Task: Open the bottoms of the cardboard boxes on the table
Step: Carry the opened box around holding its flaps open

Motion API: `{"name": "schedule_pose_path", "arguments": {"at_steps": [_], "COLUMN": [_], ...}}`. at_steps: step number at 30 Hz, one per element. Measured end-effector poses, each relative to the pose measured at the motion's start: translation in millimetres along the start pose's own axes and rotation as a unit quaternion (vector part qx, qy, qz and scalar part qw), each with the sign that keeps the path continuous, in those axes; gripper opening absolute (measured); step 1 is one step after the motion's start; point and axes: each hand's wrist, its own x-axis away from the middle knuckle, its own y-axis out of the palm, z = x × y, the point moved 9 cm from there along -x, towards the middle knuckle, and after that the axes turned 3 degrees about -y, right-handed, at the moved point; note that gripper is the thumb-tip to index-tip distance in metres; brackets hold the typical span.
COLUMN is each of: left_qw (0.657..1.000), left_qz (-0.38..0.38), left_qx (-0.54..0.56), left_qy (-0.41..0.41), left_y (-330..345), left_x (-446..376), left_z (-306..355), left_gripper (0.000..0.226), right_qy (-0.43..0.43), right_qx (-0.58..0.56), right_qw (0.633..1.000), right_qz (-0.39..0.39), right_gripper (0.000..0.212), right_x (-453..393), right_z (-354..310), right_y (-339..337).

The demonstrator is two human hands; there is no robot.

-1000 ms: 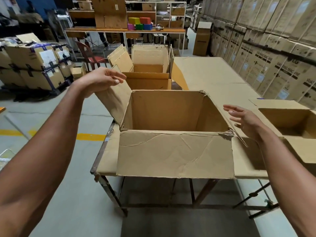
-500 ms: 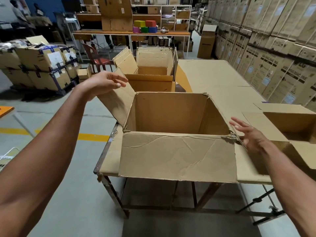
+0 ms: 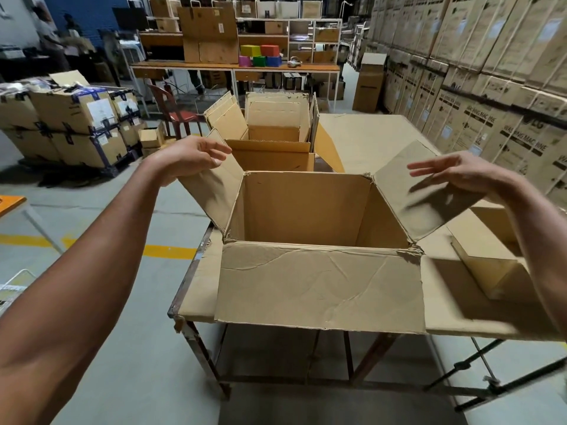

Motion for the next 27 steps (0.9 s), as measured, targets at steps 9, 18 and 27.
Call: {"name": "schedule_pose_path", "arguments": {"at_steps": [9, 18, 27], "left_qw": [0.996, 0.992, 0.971], "left_qz": [0.047, 0.118, 0.225], "left_qx": [-0.074, -0.053, -0.068], "left_qy": [-0.012, 0.006, -0.03], "left_y": [-5, -19, -54], "left_x": [16, 76, 172], "left_z": [4, -11, -65], "left_gripper": [0.062, 0.074, 0.08], "right_qy": [0.014, -0.023, -0.125], "right_qx": [0.085, 0.1, 0.065], "right_qw": [0.993, 0.986, 0.983], "right_qz": [0.082, 0.134, 0.118], "right_gripper": [0.045, 0.056, 0.059], "right_x": [12, 50, 65], "right_z": [-23, -58, -122], "right_y": [-1, 5, 46]}}
